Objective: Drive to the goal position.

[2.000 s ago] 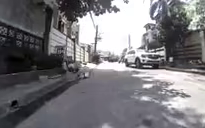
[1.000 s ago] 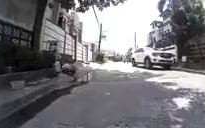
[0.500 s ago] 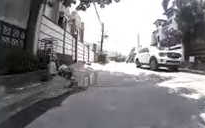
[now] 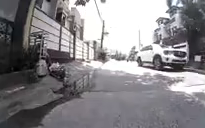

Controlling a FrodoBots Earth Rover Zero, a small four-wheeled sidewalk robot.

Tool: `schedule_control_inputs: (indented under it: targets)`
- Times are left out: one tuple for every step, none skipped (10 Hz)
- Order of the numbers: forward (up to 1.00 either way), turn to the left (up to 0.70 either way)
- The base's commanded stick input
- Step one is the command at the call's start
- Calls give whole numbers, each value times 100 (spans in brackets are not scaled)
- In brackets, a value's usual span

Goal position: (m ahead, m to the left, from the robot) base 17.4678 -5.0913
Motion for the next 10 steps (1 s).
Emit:
schedule_control_inputs:
  targets:
    - [100, -15]
    - [100, 0]
    - [100, 0]
    - [100, 0]
    - [100, -3]
    - [100, -15]
    - [100, -27]
    - [100, -39]
    - [100, -6]
    - [100, 0]
